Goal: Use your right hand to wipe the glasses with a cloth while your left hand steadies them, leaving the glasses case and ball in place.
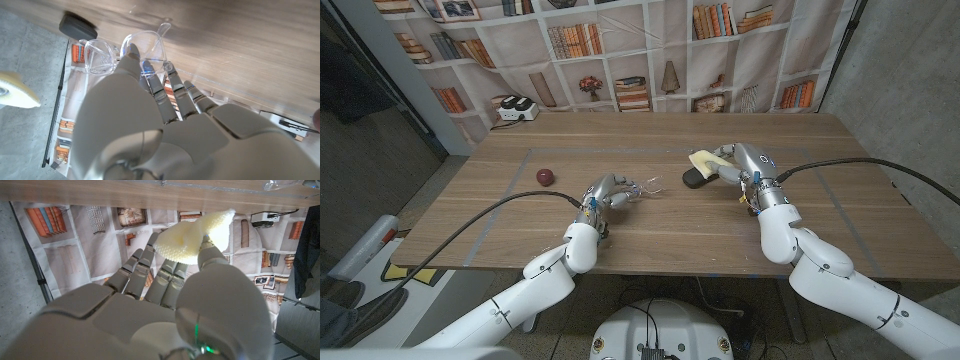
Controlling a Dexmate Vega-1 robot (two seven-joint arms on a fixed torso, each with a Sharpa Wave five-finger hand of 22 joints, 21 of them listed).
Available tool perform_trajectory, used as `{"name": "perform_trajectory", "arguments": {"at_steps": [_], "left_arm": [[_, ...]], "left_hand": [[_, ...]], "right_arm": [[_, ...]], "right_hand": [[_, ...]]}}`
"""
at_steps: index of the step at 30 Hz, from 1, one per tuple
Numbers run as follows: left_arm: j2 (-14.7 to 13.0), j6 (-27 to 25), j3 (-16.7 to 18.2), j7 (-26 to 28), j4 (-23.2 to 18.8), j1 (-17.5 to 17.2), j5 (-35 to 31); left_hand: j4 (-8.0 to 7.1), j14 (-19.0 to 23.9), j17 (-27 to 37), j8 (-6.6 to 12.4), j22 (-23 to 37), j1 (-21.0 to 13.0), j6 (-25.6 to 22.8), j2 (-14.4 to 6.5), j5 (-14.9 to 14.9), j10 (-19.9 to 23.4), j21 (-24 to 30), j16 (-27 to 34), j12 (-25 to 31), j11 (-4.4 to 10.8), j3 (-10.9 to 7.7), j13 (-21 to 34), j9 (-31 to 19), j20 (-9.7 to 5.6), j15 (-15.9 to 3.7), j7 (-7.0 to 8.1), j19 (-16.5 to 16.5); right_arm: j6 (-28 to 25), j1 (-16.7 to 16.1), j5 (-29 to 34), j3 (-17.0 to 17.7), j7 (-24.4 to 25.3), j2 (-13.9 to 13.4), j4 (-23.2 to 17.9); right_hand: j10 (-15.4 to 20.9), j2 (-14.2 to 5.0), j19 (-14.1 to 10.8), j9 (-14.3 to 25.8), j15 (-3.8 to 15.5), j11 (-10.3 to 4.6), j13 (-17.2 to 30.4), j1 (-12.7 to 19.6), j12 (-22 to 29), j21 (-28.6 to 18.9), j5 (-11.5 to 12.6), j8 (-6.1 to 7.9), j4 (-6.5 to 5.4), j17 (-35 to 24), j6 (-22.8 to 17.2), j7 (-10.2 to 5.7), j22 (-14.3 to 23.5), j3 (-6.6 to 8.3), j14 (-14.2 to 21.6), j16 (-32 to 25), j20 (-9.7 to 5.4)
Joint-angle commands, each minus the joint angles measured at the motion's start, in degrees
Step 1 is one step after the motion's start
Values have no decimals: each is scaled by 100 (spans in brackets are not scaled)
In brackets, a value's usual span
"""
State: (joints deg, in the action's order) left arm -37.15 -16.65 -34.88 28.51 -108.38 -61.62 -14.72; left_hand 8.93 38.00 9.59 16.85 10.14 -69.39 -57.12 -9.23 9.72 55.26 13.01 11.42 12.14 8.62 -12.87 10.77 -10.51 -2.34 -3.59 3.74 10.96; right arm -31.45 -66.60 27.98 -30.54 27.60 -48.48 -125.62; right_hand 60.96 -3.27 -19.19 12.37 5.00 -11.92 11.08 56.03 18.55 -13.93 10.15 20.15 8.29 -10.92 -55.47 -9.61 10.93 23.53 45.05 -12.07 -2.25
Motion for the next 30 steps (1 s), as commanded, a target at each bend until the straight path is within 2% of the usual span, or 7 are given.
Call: {"name": "perform_trajectory", "arguments": {"at_steps": [1,5,11,14,20,23,30], "left_arm": [[76,552,27,-197,146,364,218],[72,754,-42,-227,91,631,-38],[187,878,-75,-206,95,794,-204],[247,924,-87,-235,113,830,-208],[359,1017,-113,-264,171,864,-199],[400,1034,-129,-271,175,877,-218],[566,1287,-82,-128,290,847,-100]], "left_hand": [[-372,53,20,-33,7,-19,-3,-27,40,199,3,-8,0,125,-425,29,-37,-173,-673,-68,66],[-376,68,20,-42,7,-19,-6,-21,38,204,1,-19,-11,124,-447,30,-39,-153,-665,-83,85],[-379,97,18,-44,8,-18,-32,-8,36,229,0,-25,-16,133,-469,31,-41,-123,-635,-101,112],[-381,108,18,-51,8,-18,-29,-5,35,238,-1,-29,-20,129,-482,32,-42,-117,-640,-105,123],[-382,135,17,-60,8,-19,-34,1,35,242,-7,-33,-31,121,-505,33,-44,-108,-633,-109,134],[-385,135,17,-64,8,-17,-42,5,35,239,-10,-41,-39,115,-517,34,-45,-108,-628,-109,139],[-390,134,17,-77,9,-14,-46,13,34,246,-22,-55,-50,112,-545,36,-47,-99,-611,-110,142]], "right_arm": [[156,-82,385,24,65,27,-181],[319,-125,528,60,185,47,-236],[421,-240,719,124,369,154,-277],[446,-290,852,134,502,244,-284],[231,-278,1294,15,375,326,-372],[85,-275,1466,-50,284,415,-403],[142,-292,1539,-68,364,603,-291]], "right_hand": [[72,-253,34,11,698,-28,8,190,21,35,37,36,0,-16,-349,-311,10,-22,26,11,-424],[69,-251,52,10,690,-30,8,185,15,44,37,34,-4,-14,-350,-312,9,-29,25,16,-414],[66,-250,71,8,664,-33,9,164,7,54,36,33,-19,-9,-355,-314,9,-42,11,31,-400],[68,-252,73,7,666,-33,10,164,5,56,36,32,-21,-9,-357,-315,9,-45,12,31,-397],[110,-253,73,5,639,-33,32,135,26,60,31,33,-42,-19,-370,-318,8,-74,39,18,-388],[340,-268,70,-5,647,-26,110,112,142,68,25,22,-58,-38,-376,-324,5,-128,101,-13,-376],[397,-277,53,-10,648,-28,142,90,178,66,22,10,-72,-55,-365,-323,4,-157,173,-48,-349]]}}
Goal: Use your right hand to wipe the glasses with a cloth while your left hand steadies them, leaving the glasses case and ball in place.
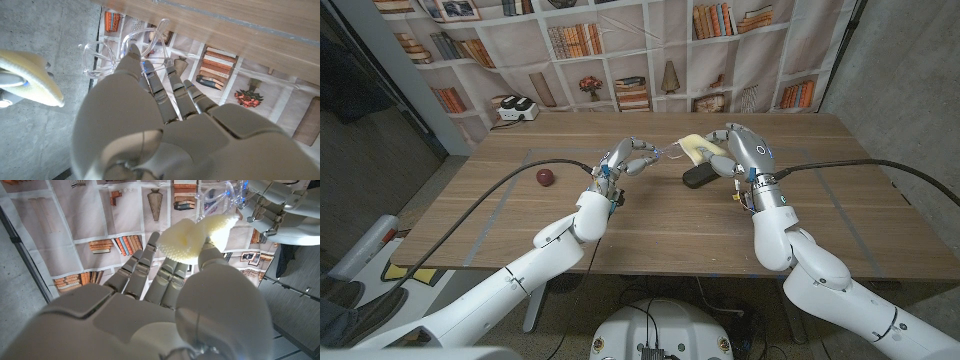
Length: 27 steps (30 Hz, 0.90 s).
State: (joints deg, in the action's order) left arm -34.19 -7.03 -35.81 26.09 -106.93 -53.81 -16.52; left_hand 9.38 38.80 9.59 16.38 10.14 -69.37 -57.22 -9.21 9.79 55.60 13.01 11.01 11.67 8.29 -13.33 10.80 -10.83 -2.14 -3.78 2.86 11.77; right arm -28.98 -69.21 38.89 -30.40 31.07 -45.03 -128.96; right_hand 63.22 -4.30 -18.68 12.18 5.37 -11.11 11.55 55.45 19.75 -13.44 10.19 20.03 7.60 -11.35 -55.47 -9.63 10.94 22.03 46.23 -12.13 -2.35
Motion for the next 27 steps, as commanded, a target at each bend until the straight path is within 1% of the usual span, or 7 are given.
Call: {"name": "perform_trajectory", "arguments": {"at_steps": [1,4,10,12,17,22,27], "left_arm": [[307,405,26,150,176,54,126],[408,603,63,201,252,31,276],[553,796,92,292,343,28,372],[610,872,106,351,380,23,395],[692,986,95,362,449,64,415],[757,1013,8,422,545,152,225],[827,928,-107,592,637,240,-126]], "left_hand": [[-437,53,17,-32,9,-15,-36,11,27,209,-24,-15,-6,141,-505,34,-16,-118,-588,-32,60],[-439,67,17,-36,9,-15,-42,12,28,220,-28,-14,-7,155,-517,34,-17,-116,-584,-34,63],[-442,81,17,-46,9,-13,-42,17,29,228,-34,-17,-12,135,-539,36,-19,-109,-575,-30,68],[-442,76,17,-49,9,-12,-43,19,29,231,-36,-21,-14,130,-546,36,-19,-105,-561,-23,69],[-446,91,18,-53,10,-9,-54,21,30,234,-43,-21,-18,124,-564,37,-21,-102,-566,-28,69],[-451,87,18,-57,10,-3,-70,27,31,230,-51,-29,-27,134,-586,39,-22,-93,-558,-24,68],[-455,93,19,-61,11,4,-78,34,31,248,-54,-29,-26,150,-599,40,-23,-94,-549,-19,73]], "right_arm": [[-81,-23,442,-82,34,286,73],[-49,5,409,-74,24,354,137],[-137,70,335,-79,-49,538,222],[-102,82,286,-80,-15,584,272],[-178,166,284,-139,-135,623,321],[-243,232,277,-181,-199,656,351],[-336,290,259,-235,-271,705,380]], "right_hand": [[180,-175,1,9,619,-108,99,151,63,17,19,20,-1,-14,-363,-321,3,-9,61,-45,-337],[199,-178,-1,8,629,-107,108,156,75,18,20,17,3,-11,-359,-320,3,-9,63,-42,-334],[246,-188,-40,4,639,-106,131,169,104,6,23,13,12,-4,-363,-318,2,-2,93,-40,-294],[345,-200,-95,-1,635,-93,165,172,160,-9,19,11,16,-19,-379,-313,0,-17,268,-110,-277],[387,-202,-149,-5,672,-92,187,198,188,-25,19,12,38,-29,-402,-306,-2,-22,394,-159,-276],[432,-197,-201,-12,653,-91,220,218,225,-36,21,13,57,-13,-434,-300,-5,-16,565,-193,-268],[452,-175,-208,-17,650,-90,239,223,243,-33,22,14,71,19,-457,-297,-6,-8,597,-164,-255]]}}
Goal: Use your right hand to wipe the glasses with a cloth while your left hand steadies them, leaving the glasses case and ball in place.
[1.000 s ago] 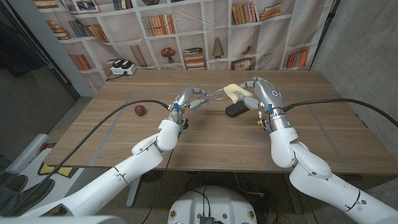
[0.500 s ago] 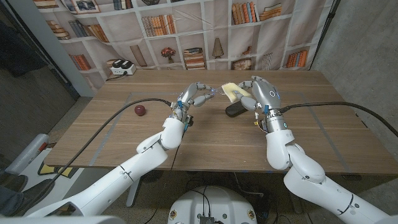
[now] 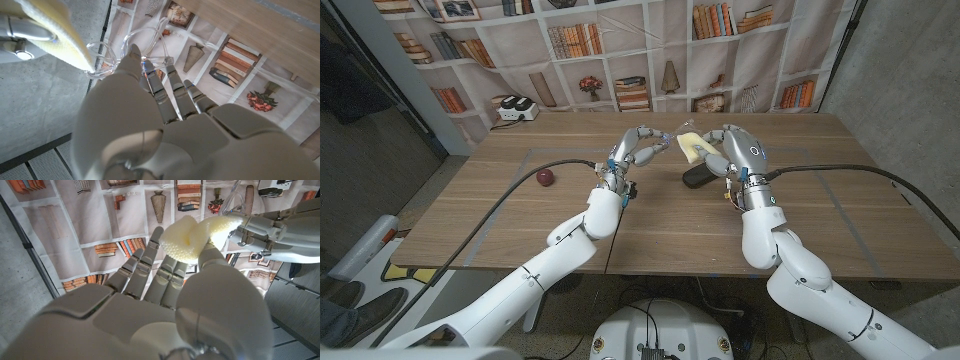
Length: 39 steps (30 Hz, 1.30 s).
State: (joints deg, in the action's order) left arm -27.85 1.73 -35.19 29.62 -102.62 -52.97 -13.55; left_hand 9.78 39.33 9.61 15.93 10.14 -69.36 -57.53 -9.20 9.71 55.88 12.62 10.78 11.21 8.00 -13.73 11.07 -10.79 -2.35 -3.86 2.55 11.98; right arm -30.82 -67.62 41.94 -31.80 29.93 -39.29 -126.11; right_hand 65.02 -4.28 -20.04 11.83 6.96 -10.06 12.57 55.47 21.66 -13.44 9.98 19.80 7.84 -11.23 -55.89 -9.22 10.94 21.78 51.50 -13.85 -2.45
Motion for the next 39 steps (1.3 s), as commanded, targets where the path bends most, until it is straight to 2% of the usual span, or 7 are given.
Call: {"name": "perform_trajectory", "arguments": {"at_steps": [1,13,18,33,39], "left_arm": [[211,32,-217,311,242,185,-556],[231,-107,-449,465,402,323,-1111],[169,-141,-459,396,363,277,-1111],[41,-282,-359,404,176,2,-1014],[81,-165,-336,456,162,4,-958]], "left_hand": [[-496,38,17,-21,10,5,-38,34,39,220,-17,-7,19,175,-562,13,-28,-71,-543,8,52],[-511,47,18,-32,11,28,-55,50,38,219,-28,-10,7,171,-593,15,-30,-67,-546,50,55],[-520,45,19,-35,11,45,-65,59,37,211,-33,-13,1,172,-603,16,-30,-71,-546,39,57],[-534,50,19,-50,11,71,-76,76,36,217,-47,-15,-5,178,-638,18,-31,-64,-543,72,50],[-536,39,19,-56,11,78,-77,83,35,222,-50,-20,-5,172,-652,19,-32,-64,-532,63,53]], "right_arm": [[-181,139,-78,-103,-157,179,109],[-401,341,-122,-241,-227,311,180],[-496,370,-120,-214,-220,288,124],[-847,306,-60,43,-125,159,-195],[-675,277,-242,21,-111,156,-118]], "right_hand": [[273,-176,-74,18,493,-195,138,223,53,-33,43,37,48,10,-415,-338,-6,18,71,10,-246],[297,-137,-96,10,445,-203,175,192,80,-30,39,30,44,59,-442,-342,-6,21,137,62,-168],[313,-127,-128,6,443,-207,190,195,92,-38,40,27,52,78,-456,-340,-5,33,169,83,-114],[332,-117,-189,-1,426,-212,222,188,110,-50,40,13,56,105,-467,-341,-4,58,265,119,-72],[340,-112,-205,-2,423,-212,230,183,115,-53,39,10,56,110,-472,-340,-3,63,285,130,-64]]}}
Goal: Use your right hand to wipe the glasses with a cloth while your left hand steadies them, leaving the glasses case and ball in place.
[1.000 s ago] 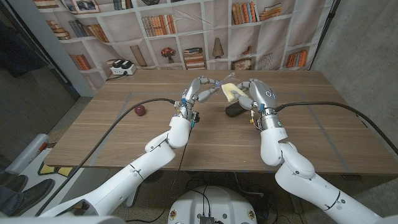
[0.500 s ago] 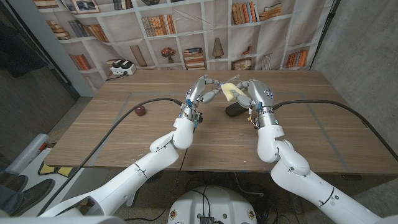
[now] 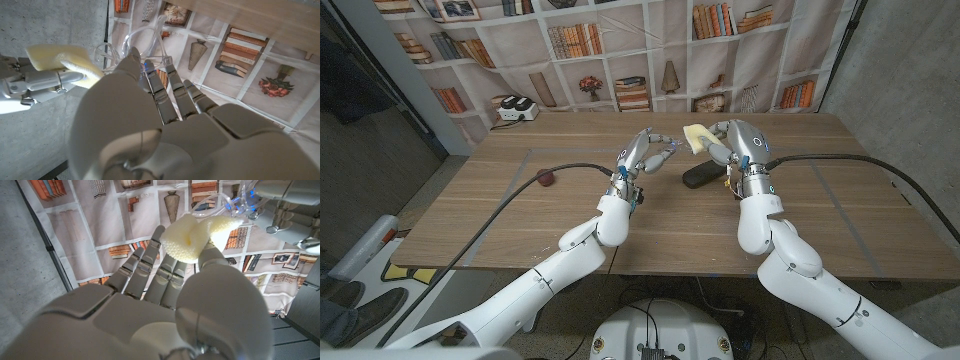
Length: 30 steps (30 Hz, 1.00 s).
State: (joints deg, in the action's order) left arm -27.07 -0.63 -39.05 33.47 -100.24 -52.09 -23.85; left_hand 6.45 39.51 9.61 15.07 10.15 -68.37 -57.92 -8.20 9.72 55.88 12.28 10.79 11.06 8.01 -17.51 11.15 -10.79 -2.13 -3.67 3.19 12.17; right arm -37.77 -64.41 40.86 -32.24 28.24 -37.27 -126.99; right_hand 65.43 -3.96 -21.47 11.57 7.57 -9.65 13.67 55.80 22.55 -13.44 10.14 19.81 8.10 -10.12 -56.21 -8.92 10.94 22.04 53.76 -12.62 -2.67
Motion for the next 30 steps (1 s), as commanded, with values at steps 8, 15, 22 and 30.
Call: {"name": "perform_trajectory", "arguments": {"at_steps": [8,15,22,30], "left_arm": [[105,186,138,57,-123,-96,295],[186,328,264,-10,-103,-109,642],[207,413,250,-63,-76,-86,696],[200,405,184,-262,-9,1,731]], "left_hand": [[-206,42,18,24,11,-12,-45,-9,35,240,-18,-15,13,170,-293,12,-33,-92,-553,-4,40],[-205,71,17,17,11,-10,-47,-5,37,261,-17,-7,16,188,-316,12,-34,-86,-540,-24,54],[-203,76,16,10,11,-11,-47,-6,38,269,-17,-8,15,196,-338,12,-36,-83,-534,-32,64],[-206,85,16,2,12,-3,-46,-2,37,265,-24,-9,9,188,-357,13,-37,-87,-544,-21,56]], "right_arm": [[275,-231,-445,206,211,-100,-20],[545,-361,-644,296,361,-144,-2],[634,-246,-707,186,283,-122,125],[578,-95,-704,63,219,-54,215]], "right_hand": [[304,-139,-66,21,375,-252,134,148,30,-49,23,4,32,6,-450,-368,-2,50,79,29,-26],[306,-136,-66,19,376,-252,142,143,32,-45,24,-3,31,9,-449,-369,-2,56,93,43,-15],[301,-130,-51,18,390,-251,152,139,31,-36,24,-12,32,11,-444,-371,0,63,94,63,14],[297,-132,-35,16,395,-249,162,128,30,-26,24,-21,24,10,-440,-372,2,69,91,83,39]]}}
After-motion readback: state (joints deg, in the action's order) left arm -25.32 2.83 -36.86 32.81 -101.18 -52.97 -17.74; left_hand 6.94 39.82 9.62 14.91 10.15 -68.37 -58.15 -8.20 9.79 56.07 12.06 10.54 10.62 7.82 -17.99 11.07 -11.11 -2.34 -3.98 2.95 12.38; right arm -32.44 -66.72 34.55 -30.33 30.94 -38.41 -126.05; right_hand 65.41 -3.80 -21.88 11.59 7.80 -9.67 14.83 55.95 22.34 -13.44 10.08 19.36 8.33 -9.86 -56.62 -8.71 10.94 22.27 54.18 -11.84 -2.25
